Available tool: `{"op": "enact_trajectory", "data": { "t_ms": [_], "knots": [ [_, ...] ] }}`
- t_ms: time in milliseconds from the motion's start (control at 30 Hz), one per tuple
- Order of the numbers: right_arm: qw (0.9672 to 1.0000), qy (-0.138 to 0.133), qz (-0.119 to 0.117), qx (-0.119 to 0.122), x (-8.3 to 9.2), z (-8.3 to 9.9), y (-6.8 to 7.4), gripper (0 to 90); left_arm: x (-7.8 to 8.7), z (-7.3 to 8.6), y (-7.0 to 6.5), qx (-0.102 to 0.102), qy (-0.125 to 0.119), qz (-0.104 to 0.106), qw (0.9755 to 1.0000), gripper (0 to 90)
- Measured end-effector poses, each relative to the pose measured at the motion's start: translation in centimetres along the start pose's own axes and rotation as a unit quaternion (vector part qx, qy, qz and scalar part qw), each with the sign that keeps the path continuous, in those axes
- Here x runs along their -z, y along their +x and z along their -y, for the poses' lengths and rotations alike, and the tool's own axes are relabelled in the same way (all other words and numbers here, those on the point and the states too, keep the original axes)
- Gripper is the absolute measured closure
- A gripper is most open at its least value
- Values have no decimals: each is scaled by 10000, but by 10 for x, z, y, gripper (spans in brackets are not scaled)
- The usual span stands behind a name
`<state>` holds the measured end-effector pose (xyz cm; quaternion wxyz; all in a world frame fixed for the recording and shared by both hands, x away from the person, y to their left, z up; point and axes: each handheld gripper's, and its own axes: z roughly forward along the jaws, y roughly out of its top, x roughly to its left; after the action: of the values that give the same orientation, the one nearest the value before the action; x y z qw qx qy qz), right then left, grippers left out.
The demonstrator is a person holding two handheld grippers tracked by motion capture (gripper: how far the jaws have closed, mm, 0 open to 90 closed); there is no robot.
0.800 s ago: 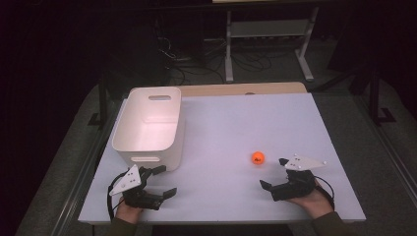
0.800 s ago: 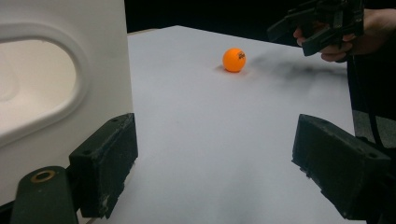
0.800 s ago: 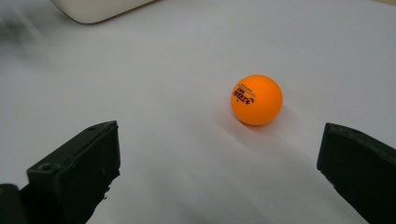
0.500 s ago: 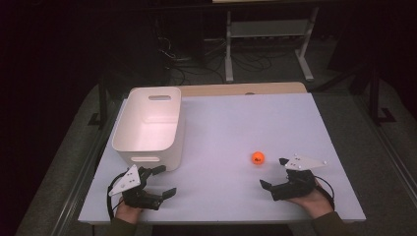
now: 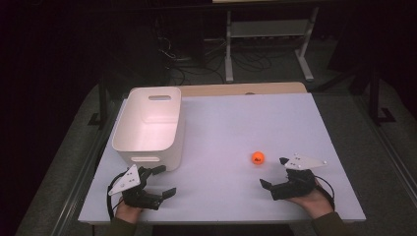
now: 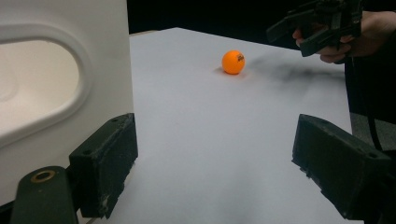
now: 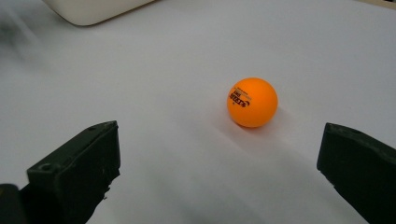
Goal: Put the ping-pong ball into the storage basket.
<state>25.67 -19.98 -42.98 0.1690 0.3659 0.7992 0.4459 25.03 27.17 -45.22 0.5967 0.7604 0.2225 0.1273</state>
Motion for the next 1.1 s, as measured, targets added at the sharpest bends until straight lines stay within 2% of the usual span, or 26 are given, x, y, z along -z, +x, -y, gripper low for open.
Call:
{"op": "enact_trajectory", "data": {
  "t_ms": [700, 1100],
  "knots": [
    [10000, -49, 15, -2, 0, -9, 0, 0, 0, 0, -1, -17, -4, -13, 10000, 140],
    [10000, -35, 44, -11, -6, -15, -2, 0, 0, 0, 0, -6, -15, -7, 10000, 140]
  ]
}}
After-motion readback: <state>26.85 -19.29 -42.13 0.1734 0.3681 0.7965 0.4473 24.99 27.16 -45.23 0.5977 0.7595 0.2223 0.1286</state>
